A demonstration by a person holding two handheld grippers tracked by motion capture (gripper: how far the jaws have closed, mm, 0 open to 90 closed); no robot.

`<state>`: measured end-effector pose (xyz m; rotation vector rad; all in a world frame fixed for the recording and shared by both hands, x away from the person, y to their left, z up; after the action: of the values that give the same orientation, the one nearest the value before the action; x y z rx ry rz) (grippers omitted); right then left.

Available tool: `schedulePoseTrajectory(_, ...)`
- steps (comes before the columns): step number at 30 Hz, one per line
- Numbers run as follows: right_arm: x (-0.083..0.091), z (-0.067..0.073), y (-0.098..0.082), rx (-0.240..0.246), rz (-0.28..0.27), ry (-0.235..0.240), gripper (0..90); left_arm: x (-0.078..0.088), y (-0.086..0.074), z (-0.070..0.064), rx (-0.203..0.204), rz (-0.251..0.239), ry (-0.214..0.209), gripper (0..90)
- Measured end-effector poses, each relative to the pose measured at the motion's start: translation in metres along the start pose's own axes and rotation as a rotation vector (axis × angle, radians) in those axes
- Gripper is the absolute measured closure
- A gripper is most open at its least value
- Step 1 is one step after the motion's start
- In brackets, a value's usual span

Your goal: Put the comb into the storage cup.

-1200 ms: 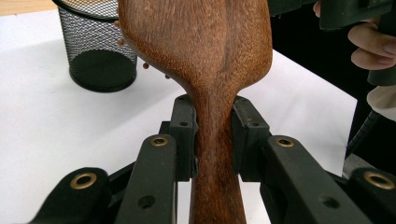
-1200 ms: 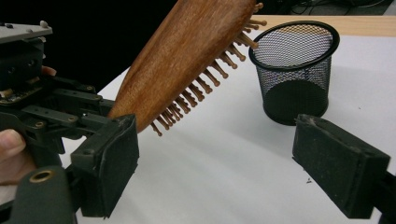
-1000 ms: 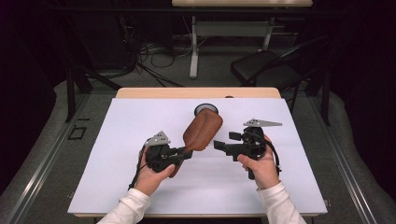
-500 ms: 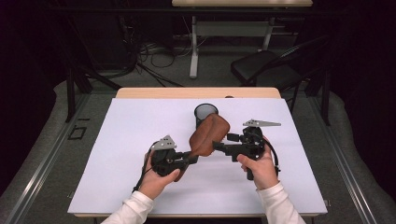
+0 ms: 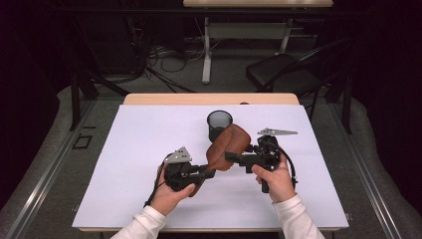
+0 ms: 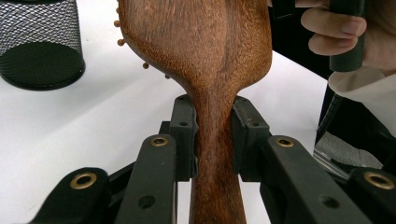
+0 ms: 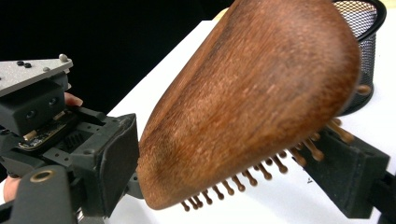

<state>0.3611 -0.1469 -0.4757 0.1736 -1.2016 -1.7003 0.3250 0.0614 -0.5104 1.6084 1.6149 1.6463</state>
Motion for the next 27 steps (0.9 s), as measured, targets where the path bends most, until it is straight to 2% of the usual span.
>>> schedulePoseTrajectory(27, -0.0017, -0.0053, -0.0011, -0.049, 0.008, 0.037, 14.9, -0.0041, -0.0016, -0.0063, -0.012, 0.003, -0.032, 73.2)
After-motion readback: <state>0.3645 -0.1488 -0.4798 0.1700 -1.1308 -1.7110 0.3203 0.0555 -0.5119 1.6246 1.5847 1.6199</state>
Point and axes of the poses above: each handheld gripper's, and its own axes: x roughly backward along the jaws, y roughly out of its top, z roughly to its left, the point moved 4 cm from there along -x, roughly forward along the jaws, and after that the axes turned 1 degree about -x, right-handed, at the moved point
